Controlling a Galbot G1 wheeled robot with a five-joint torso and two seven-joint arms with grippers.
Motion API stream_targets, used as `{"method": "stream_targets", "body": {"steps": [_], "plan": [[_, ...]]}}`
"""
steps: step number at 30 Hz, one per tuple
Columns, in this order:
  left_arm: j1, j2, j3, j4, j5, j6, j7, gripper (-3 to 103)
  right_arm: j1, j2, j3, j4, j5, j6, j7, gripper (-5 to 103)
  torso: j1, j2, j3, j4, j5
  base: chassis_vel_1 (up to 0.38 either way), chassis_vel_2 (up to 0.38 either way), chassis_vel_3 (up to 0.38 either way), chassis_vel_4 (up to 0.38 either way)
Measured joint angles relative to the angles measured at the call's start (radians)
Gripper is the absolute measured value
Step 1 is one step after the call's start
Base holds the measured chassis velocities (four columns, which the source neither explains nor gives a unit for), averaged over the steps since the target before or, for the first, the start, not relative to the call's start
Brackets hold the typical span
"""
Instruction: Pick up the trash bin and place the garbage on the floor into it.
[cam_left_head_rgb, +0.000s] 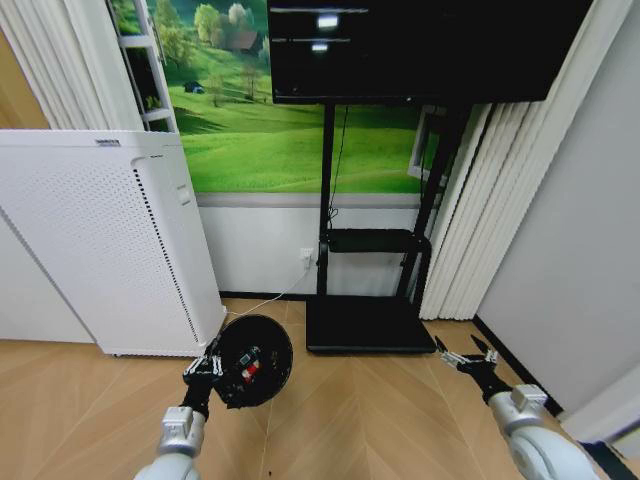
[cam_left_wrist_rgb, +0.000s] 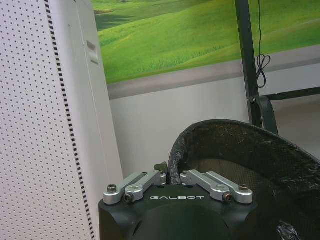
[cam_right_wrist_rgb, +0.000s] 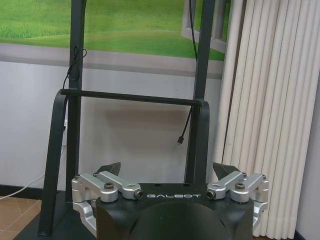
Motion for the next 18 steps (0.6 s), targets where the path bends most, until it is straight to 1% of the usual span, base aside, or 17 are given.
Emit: {"method": "stream_targets", "body": {"steps": [11, 15, 18], "plan": [[-0.001, -0.003, 0.004, 0.008, 0.003, -0.002, 0.000, 7, 0.000, 0.000, 0.000, -0.001, 0.000, 0.001, 0.000, 100, 0.000, 0.000, 0.000, 0.0000, 0.0000, 0.000, 0.000, 0.000, 0.000], [-0.003, -0.003, 0.007, 0.013, 0.004, -0.003, 0.000, 7, 0.000, 0.000, 0.000, -0.001, -0.001, 0.001, 0.001, 100, 0.000, 0.000, 0.000, 0.0002, 0.0000, 0.058, -0.073, -0.065, 0.093], [-0.006, -0.003, 0.008, 0.020, 0.005, -0.003, 0.000, 7, 0.000, 0.000, 0.000, -0.001, -0.001, 0.001, 0.001, 100, 0.000, 0.000, 0.000, -0.0001, 0.0000, 0.124, -0.128, -0.148, 0.138]]}}
